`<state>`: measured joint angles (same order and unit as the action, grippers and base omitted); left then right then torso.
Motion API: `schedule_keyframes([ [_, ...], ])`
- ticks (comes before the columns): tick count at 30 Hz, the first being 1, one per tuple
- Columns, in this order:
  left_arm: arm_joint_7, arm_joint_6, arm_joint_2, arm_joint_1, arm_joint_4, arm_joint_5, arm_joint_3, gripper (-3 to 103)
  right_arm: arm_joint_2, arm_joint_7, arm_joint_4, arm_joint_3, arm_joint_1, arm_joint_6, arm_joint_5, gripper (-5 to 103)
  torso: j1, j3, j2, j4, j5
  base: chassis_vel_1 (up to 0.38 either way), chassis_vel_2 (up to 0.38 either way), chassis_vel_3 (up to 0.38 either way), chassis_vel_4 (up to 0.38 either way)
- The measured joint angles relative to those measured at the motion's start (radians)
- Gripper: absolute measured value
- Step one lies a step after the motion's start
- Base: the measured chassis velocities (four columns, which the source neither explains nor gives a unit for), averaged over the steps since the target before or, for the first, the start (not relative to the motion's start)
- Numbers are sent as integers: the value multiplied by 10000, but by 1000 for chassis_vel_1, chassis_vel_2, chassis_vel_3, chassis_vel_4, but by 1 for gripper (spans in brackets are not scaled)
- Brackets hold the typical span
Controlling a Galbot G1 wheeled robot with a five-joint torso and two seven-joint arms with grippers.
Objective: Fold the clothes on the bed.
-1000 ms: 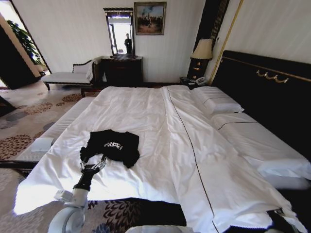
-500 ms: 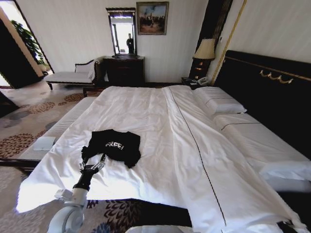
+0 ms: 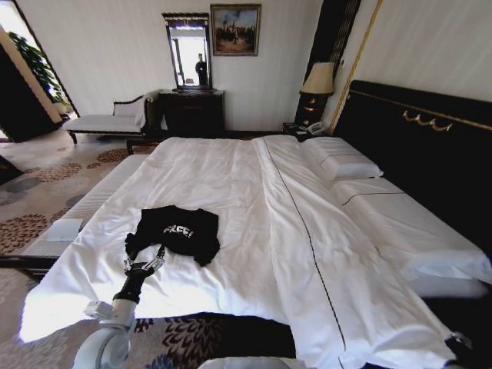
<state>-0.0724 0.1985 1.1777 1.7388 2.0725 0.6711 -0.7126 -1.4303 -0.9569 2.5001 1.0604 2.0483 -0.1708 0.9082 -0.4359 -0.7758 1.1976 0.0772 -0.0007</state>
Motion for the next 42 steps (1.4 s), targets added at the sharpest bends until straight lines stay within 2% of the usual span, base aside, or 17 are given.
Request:
schedule_keyframes([
  [2,4,-1,48,26,61,-17,-2,100,55,-14,81,-195,-30,-147,167,65,0,0,0,0,7,0,0,0,0],
  [4,4,-2,58,46,88,-22,-23,100,76,37,88,-356,-61,-186,182,65,0,0,0,1,5,0,0,0,0],
  [6,4,-3,76,125,114,-51,-122,100,134,172,81,-830,-245,-198,189,82,-1,0,0,1,8,0,0,0,0],
  [11,12,-14,167,362,237,-231,-295,100,238,665,-1010,-1670,-872,-110,408,96,-2,-1,0,0,6,0,0,0,0],
  [14,15,-32,210,435,305,-320,-334,100,253,904,-1409,-1896,-1081,-33,390,99,-2,0,-1,0,7,0,0,0,0],
  [16,40,-153,332,598,546,-441,-446,100,273,1873,-2018,-2263,-1476,349,85,100,-2,-1,-2,0,10,0,0,0,0],
  [17,40,-153,332,598,546,-441,-446,100,273,1873,-2018,-2263,-1476,349,85,100,-2,-1,-2,0,10,0,0,0,0],
  [22,138,-569,631,910,1080,-484,-613,100,639,5521,-2718,-2280,-1716,2719,-997,100,-2,0,-2,-1,5,0,0,0,0],
  [24,139,-640,674,957,1177,-484,-617,100,700,6005,-2815,-2256,-1736,3017,-1194,100,-2,0,-2,-1,5,0,0,0,0],
  [26,29,-996,860,1114,1724,-483,-620,100,960,7826,-3108,-2226,-1832,4012,-1794,100,-2,-1,-2,-1,8,0,0,0,0],
  [27,-56,-1185,942,1140,1988,-483,-611,100,1054,8392,-3168,-2230,-1875,4274,-1863,100,-2,0,-2,-1,9,0,0,0,0],
  [28,-56,-1185,942,1140,1988,-483,-611,100,1054,8392,-3168,-2230,-1875,4274,-1863,100,-2,0,-2,-1,9,0,0,0,0],
  [30,-329,-1604,1167,1149,2599,-601,-521,100,1273,9752,-3257,-2294,-2006,4832,-1979,100,-2,0,-2,0,9,0,0,0,0],
  [32,-416,-1660,1230,1143,2719,-670,-493,100,1329,10066,-3267,-2318,-2039,4961,-2010,100,-2,-1,-2,0,9,0,0,0,0],
  [35,-1202,-1662,1682,1147,3148,-1330,-229,100,1634,11604,-3312,-2448,-2301,5469,-2601,100,-2,0,-2,-1,7,0,0,0,0],
  [39,-1650,-1382,2026,1179,3166,-1936,-100,100,1726,11882,-3271,-2539,-2490,5452,-3382,100,-2,-1,-2,-2,9,0,0,0,0],
  [42,-1707,-1295,2238,1236,3153,-2251,-121,100,1874,11854,-2962,-2634,-2520,4912,-3693,100,-3,-1,-3,-2,7,0,0,0,0],
])
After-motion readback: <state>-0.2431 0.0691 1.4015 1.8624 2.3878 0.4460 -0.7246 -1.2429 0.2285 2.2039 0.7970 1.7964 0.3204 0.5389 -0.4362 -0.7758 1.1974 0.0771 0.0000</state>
